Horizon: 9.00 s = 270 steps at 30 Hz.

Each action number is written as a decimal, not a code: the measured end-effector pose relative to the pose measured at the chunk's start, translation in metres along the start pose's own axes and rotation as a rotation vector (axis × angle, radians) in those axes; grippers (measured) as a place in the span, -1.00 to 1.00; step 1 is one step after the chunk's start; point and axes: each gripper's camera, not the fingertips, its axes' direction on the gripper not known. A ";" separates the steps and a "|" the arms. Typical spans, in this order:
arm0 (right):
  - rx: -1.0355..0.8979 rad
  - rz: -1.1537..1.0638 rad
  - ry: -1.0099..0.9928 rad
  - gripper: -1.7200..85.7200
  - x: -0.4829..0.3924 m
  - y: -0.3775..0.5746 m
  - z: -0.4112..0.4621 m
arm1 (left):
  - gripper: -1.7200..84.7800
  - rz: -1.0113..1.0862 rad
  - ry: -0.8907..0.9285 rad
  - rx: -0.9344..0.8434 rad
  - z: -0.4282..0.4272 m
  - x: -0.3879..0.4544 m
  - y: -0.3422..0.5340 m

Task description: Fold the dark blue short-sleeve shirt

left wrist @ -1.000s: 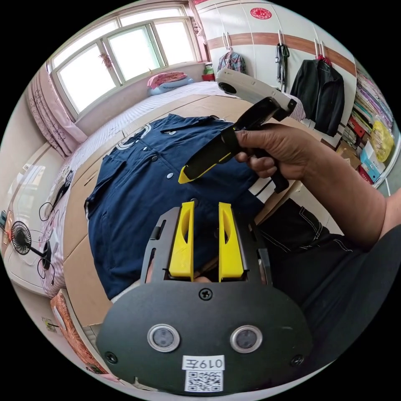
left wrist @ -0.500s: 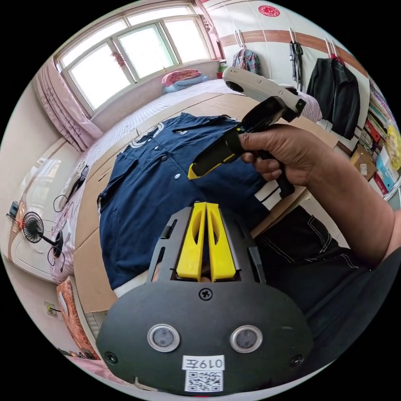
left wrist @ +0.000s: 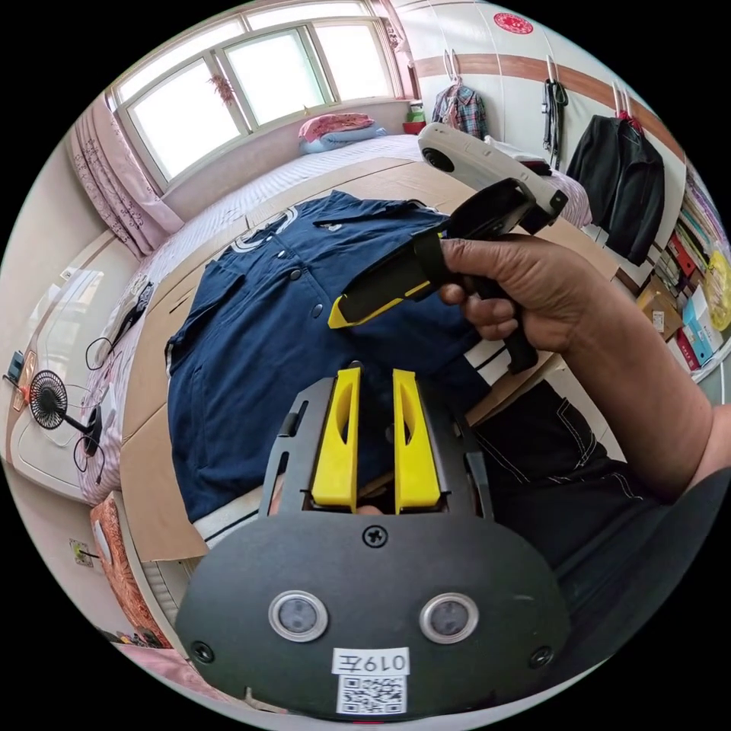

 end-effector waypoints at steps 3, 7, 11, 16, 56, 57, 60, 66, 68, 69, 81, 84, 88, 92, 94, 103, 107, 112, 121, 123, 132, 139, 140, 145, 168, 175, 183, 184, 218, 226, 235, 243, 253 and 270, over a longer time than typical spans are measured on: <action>-0.006 -0.005 0.007 -0.95 -0.002 -0.002 0.003 | -0.90 -0.018 0.016 0.013 0.007 -0.004 -0.002; -0.008 -0.013 0.031 -0.96 -0.006 -0.003 0.005 | -0.93 -0.049 0.036 0.022 0.019 -0.013 -0.007; -0.015 -0.027 0.050 -0.97 -0.012 -0.005 0.006 | -0.94 -0.072 0.075 0.029 0.033 -0.023 -0.012; -0.057 -0.038 0.127 -0.97 -0.016 -0.006 0.020 | -0.94 -0.045 0.102 0.043 0.052 -0.021 -0.021; 0.009 -0.086 0.118 -0.96 -0.037 0.004 0.025 | -0.74 0.308 0.114 -0.254 0.445 -0.125 -0.371; 0.011 -0.086 0.116 -0.96 -0.037 0.005 0.024 | -0.75 0.299 0.109 -0.244 0.448 -0.126 -0.374; 0.015 -0.083 0.110 -0.96 -0.036 0.005 0.022 | -0.79 0.269 0.203 -0.193 0.457 -0.141 -0.392; 0.010 -0.079 0.112 -0.96 -0.037 0.005 0.019 | -0.79 0.369 0.140 -0.188 0.504 -0.178 -0.432; 0.010 -0.072 0.106 -0.96 -0.035 0.005 0.017 | -0.78 0.450 0.215 -0.197 0.523 -0.188 -0.440; 0.009 -0.069 0.103 -0.96 -0.035 0.005 0.016 | -0.77 0.463 0.223 -0.192 0.526 -0.191 -0.443; 0.005 -0.030 0.032 -0.96 -0.025 0.005 0.004 | -0.81 0.538 0.351 -0.292 0.605 -0.224 -0.487; 0.002 -0.027 0.027 -0.96 -0.026 0.005 0.001 | -0.86 0.518 0.451 -0.307 0.618 -0.232 -0.491; 0.003 -0.027 0.029 -0.96 -0.029 0.007 -0.004 | -0.91 0.511 0.466 -0.303 0.624 -0.239 -0.491; 0.005 -0.033 0.041 -0.96 -0.036 0.008 -0.010 | -0.93 0.510 0.465 -0.273 0.618 -0.248 -0.490; 0.007 -0.039 0.053 -0.96 -0.041 0.009 -0.012 | -0.93 0.516 0.451 -0.258 0.613 -0.249 -0.488; -0.008 -0.078 0.140 -0.97 -0.067 0.015 -0.019 | -0.94 0.515 0.319 -0.266 0.597 -0.237 -0.475; -0.014 -0.062 0.114 -0.96 -0.068 0.017 -0.026 | -0.94 0.524 0.282 -0.276 0.582 -0.233 -0.465; -0.012 -0.068 0.080 -0.90 -0.077 0.022 -0.037 | -0.93 0.542 0.212 -0.267 0.554 -0.224 -0.449; 0.081 -0.138 0.147 -0.83 -0.121 0.067 -0.086 | -0.94 0.318 0.153 -0.030 0.436 -0.261 -0.416; 0.070 -0.136 0.168 -0.86 -0.130 0.081 -0.090 | -0.93 0.273 0.186 0.047 0.397 -0.267 -0.398; 0.013 -0.156 0.182 -0.84 -0.166 0.146 -0.085 | -0.93 0.386 0.273 0.115 0.271 -0.174 -0.199; 0.026 -0.115 0.087 -0.84 -0.170 0.153 -0.092 | -0.93 0.263 0.205 0.161 0.201 -0.133 -0.070; 0.012 -0.112 0.088 -0.83 -0.170 0.153 -0.090 | -0.93 0.227 0.267 0.162 0.194 -0.135 -0.061; 0.006 -0.079 0.079 -0.86 -0.169 0.153 -0.099 | -0.93 0.167 0.361 0.168 0.169 -0.135 -0.042; -0.022 -0.075 0.040 -0.95 -0.178 0.173 -0.130 | -0.94 0.210 0.273 0.099 0.067 -0.090 0.021; -0.059 -0.149 0.186 -0.98 -0.200 0.179 -0.139 | -0.95 0.230 0.233 0.093 0.037 -0.084 0.040; -0.078 -0.172 0.237 -0.98 -0.205 0.190 -0.141 | -0.95 0.211 0.253 0.098 0.014 -0.096 0.064; -0.069 -0.180 0.231 -0.97 -0.205 0.193 -0.145 | -0.95 0.215 0.247 0.103 0.009 -0.097 0.068; 0.219 0.249 0.419 -0.83 -0.039 0.298 -0.364 | -0.83 -0.722 0.159 -0.026 -0.029 -0.390 0.317; 0.214 0.248 0.399 -0.84 -0.025 0.308 -0.365 | -0.77 -0.807 0.407 0.053 -0.006 -0.433 0.345; 0.175 0.208 0.482 -0.89 -0.025 0.309 -0.353 | -0.80 -0.738 0.342 -0.002 0.032 -0.437 0.338; 0.198 0.196 0.500 -0.94 -0.024 0.316 -0.350 | -0.88 -0.671 0.324 -0.028 0.057 -0.446 0.327; 0.186 0.217 0.456 -0.95 -0.008 0.324 -0.348 | -0.83 -0.599 0.257 -0.036 0.079 -0.475 0.300; 0.248 0.225 0.429 -0.94 -0.003 0.345 -0.337 | -0.83 -0.655 0.338 -0.004 0.202 -0.562 0.179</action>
